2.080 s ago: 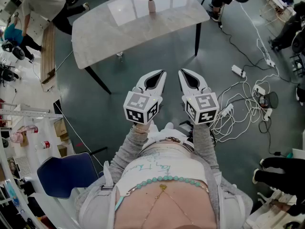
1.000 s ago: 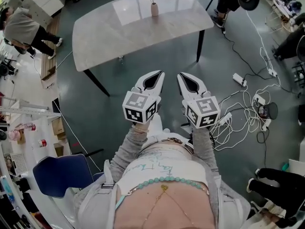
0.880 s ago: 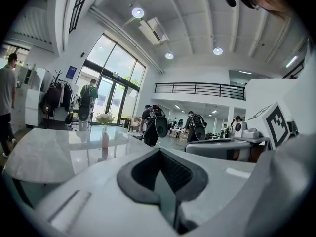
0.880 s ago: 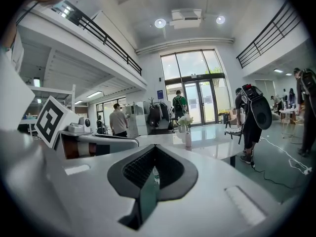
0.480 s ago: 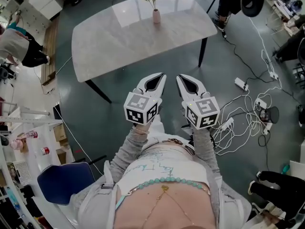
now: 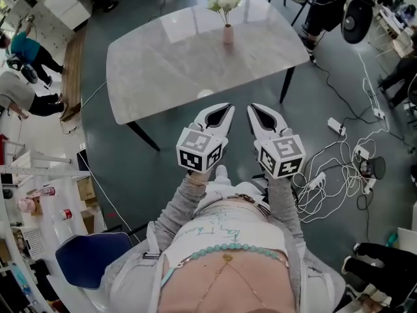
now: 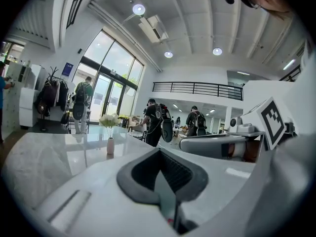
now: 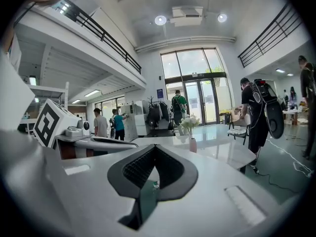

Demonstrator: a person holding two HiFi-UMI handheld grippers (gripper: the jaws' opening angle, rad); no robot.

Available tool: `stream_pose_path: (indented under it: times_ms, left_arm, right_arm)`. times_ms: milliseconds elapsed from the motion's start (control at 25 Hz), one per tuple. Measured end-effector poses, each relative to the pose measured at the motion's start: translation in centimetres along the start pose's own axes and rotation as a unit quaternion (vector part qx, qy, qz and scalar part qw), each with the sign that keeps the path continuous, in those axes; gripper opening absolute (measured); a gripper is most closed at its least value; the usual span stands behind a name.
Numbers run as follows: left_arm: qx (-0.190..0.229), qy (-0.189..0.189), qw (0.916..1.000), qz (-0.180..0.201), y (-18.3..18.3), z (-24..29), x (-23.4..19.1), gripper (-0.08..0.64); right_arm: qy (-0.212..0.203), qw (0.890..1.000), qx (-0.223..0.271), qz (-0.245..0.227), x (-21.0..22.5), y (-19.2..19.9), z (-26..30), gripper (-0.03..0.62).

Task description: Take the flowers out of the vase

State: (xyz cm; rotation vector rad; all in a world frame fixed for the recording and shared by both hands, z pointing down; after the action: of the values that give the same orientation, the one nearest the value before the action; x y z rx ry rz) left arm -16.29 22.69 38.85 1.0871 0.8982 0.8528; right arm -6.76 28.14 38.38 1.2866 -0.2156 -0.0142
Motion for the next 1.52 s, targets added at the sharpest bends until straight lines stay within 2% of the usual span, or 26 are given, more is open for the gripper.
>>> stream_pose_path:
  times_ms: [560,1120,1520]
  left_arm:
    - [0.002,-0.026,0.9995,-0.018,-0.7,0.5,-3.8,0.001]
    - [0.004,-0.056,0.9981,-0.025,-3.1,8.0,-6.4,0.001]
    - [0.007,-0.085,0.9959,-0.029,-5.2,13.2,-6.5,0.0]
  right_arm:
    - [-0.029,0.999,-0.016,-0.004,0.1,-0.8,4.7,0.028]
    - [-0.079,0.997,-0.021,-0.005,6.5,-3.7,10.3,0.028]
    - [-0.112,0.993,-0.027,-0.014,11.6,-5.9,11.9,0.028]
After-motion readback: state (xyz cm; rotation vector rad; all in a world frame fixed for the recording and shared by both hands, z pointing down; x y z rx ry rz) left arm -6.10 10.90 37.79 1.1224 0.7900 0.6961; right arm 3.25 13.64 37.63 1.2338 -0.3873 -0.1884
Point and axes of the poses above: the fingertips, and each gripper's own axes: z forward along the fingers, x to its right, y out of its underside, the point moved 5 cm from there along -z, backward along the fingers, and after that the axes turned 2 degrees about z, right-handed, at the moved point
